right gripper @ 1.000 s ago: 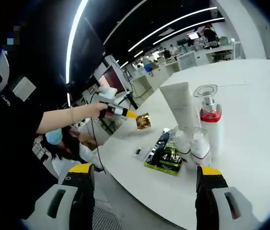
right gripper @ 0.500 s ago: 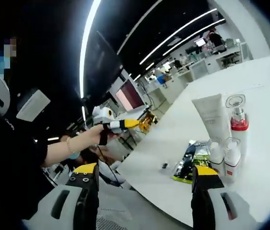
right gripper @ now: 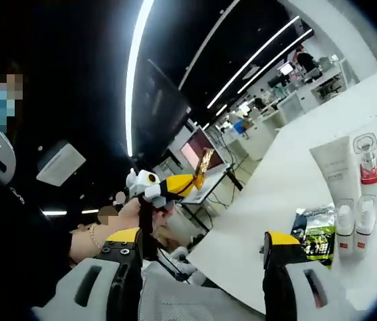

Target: Arrange the skincare products in the storage area until every visible bottle or jar stands upright without overlapping.

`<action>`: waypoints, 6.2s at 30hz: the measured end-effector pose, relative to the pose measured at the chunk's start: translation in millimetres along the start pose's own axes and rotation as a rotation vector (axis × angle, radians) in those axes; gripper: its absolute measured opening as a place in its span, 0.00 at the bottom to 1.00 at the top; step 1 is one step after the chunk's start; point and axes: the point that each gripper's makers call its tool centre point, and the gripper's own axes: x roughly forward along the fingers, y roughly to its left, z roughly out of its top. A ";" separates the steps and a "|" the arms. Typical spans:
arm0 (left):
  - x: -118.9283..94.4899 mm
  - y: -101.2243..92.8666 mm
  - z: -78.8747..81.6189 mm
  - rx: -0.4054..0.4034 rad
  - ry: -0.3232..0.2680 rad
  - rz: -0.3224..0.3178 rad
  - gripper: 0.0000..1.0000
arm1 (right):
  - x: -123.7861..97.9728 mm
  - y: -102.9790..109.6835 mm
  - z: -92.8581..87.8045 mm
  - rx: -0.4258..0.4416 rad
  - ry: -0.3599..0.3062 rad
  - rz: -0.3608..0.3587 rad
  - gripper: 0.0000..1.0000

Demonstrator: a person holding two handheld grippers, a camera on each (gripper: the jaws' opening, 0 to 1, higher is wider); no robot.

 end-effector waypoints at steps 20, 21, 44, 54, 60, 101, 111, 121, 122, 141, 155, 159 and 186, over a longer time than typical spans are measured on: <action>14.4 -86.2 -18.9 -0.183 -0.175 -0.186 0.01 | 24.5 45.6 57.2 -0.057 -0.102 0.089 0.58; 14.7 -88.2 -19.0 -0.187 -0.180 -0.191 0.01 | 24.6 45.8 59.2 -0.054 -0.113 0.089 0.55; 3.0 -89.7 -18.7 -0.217 -0.208 -0.205 0.01 | 20.2 52.2 71.7 0.000 -0.187 0.107 0.00; -2.5 -89.6 -25.9 -0.037 -0.148 -0.141 0.10 | 25.6 46.6 65.9 0.032 -0.148 0.100 0.00; -2.6 -83.1 -26.1 -0.015 -0.135 -0.104 0.00 | 33.1 46.1 60.9 0.042 -0.109 0.115 0.00; 22.3 116.2 -89.1 -0.400 -0.121 0.324 0.00 | -72.0 -85.7 -0.6 -0.329 0.204 -0.341 0.97; 34.0 160.8 -104.1 -0.393 -0.028 0.452 0.00 | -105.4 -131.0 -13.1 -0.269 0.232 -0.453 0.99; 31.5 199.2 -109.4 -0.391 0.040 0.571 0.00 | -111.3 -142.5 -13.8 -0.243 0.242 -0.487 0.99; 29.9 202.2 -111.0 -0.394 0.046 0.584 0.00 | -111.0 -142.3 -13.8 -0.244 0.243 -0.487 0.99; 28.9 207.5 -128.5 -0.362 0.117 0.667 0.00 | -110.6 -142.0 -12.0 -0.230 0.223 -0.501 0.97; 28.8 219.4 -125.6 -0.200 0.190 0.650 0.00 | -111.0 -142.0 -10.8 -0.223 0.217 -0.502 0.97; 29.7 219.2 -124.8 -0.162 0.210 0.650 0.02 | -111.1 -141.9 -10.6 -0.220 0.214 -0.502 0.97; -5.6 121.3 -69.3 0.264 0.205 0.565 0.77 | -129.5 -133.7 9.6 -0.315 0.128 -0.562 0.99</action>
